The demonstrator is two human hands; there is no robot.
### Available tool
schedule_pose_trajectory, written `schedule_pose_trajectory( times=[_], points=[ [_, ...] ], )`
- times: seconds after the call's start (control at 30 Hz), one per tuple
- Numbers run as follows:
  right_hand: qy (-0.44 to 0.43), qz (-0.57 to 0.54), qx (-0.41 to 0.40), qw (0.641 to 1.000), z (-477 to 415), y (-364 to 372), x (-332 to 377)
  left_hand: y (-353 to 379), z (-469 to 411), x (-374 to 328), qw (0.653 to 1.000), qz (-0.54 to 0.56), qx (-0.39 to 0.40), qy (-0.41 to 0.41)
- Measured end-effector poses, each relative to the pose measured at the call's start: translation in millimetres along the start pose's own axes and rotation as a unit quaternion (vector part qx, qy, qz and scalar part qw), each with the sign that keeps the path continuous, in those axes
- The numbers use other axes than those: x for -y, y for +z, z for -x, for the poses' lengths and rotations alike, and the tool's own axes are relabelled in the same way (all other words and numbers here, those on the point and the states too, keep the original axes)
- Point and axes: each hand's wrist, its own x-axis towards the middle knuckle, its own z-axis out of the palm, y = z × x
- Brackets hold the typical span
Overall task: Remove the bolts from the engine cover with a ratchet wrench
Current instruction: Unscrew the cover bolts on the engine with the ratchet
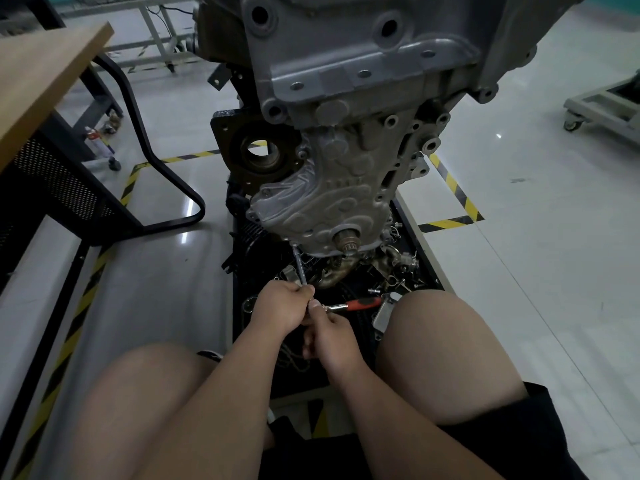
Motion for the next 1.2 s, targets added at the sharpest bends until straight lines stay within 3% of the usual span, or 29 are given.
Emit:
schedule_pose_trajectory(
  times=[0.2,0.33,0.6,0.9,1.2],
  points=[
    [-0.075,0.159,-0.073,0.982,-2,-4,-5,2,-4,4,1.000,0.017,0.006,-0.006],
    [-0.092,0.190,-0.084,0.974,-3,-5,-6,3,-4,4,1.000,0.019,0.008,-0.010],
    [0.042,-0.003,-0.004,0.999,-2,-1,1,2,0,-3,1.000,0.006,0.022,-0.016],
    [0.130,-0.169,0.065,0.975,4,9,10,2,2,-4,0.999,-0.003,0.026,-0.024],
    [0.184,-0.222,0.101,0.952,4,9,8,2,1,-3,1.000,-0.017,-0.006,-0.009]
  ],
)
